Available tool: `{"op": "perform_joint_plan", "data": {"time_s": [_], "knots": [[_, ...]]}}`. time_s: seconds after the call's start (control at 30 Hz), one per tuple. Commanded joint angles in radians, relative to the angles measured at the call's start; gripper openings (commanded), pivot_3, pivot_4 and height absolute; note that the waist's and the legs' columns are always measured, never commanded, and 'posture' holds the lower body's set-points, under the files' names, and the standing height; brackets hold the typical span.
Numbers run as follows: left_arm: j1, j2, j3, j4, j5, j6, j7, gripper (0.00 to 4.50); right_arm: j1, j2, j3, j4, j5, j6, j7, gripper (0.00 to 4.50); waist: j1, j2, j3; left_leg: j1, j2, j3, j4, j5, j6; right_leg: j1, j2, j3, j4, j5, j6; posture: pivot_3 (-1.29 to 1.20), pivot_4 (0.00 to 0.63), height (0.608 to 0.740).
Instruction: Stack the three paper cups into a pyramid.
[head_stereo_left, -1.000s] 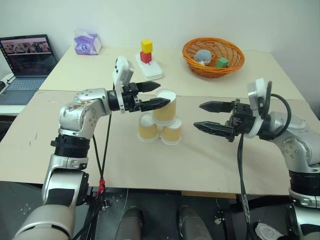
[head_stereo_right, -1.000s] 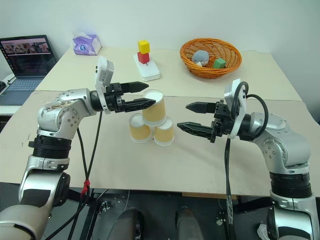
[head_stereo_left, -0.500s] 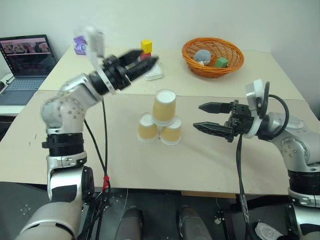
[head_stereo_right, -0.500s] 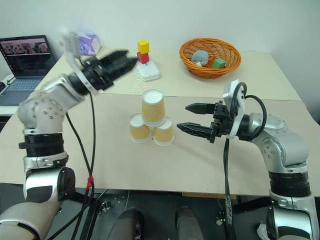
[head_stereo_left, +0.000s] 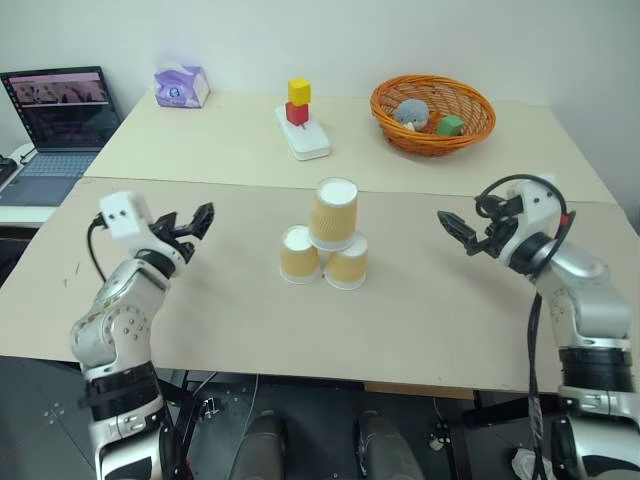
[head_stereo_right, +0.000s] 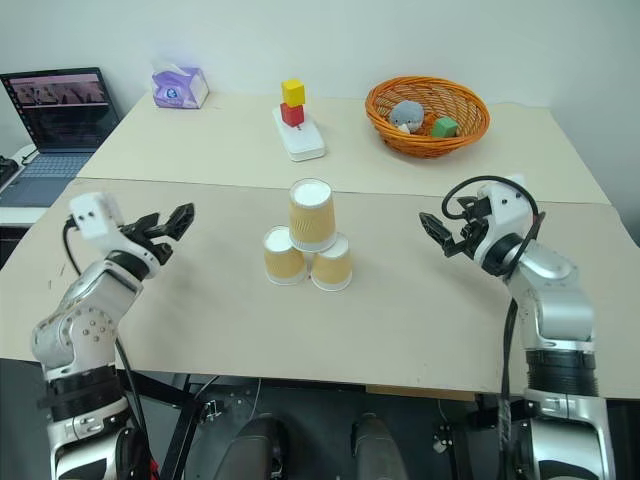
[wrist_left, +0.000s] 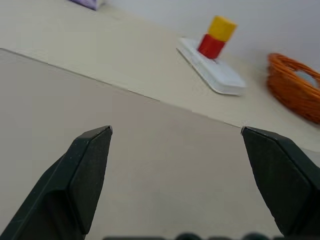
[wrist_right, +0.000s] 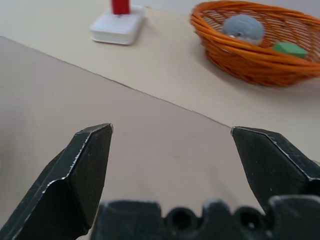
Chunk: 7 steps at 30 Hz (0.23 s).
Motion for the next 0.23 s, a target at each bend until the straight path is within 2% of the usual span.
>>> {"op": "perform_joint_plan", "data": {"time_s": [0.03,0.23], "knots": [[0.073,-0.013,0.003,-0.049,0.048,-0.078,0.029,4.41,0.064,0.041,-0.073,-0.070,-0.047,-0.052,-0.149,4.50,0.001,0.000,0.000,0.000,-0.001,0.000,0.000,0.000,0.000,0.000,-0.001,0.000,0.000,0.000,0.000,0.00,0.150,0.666],[0.158,-0.018,-0.033,-0.040,0.111,-0.179,0.016,4.41,0.154,0.159,-0.088,-0.139,-0.089,-0.087,-0.302,4.50,-0.005,0.000,0.000,-0.001,0.000,0.000,0.000,0.000,0.000,-0.001,0.000,0.000,0.000,0.000,0.000,0.00,0.150,0.666]]}}
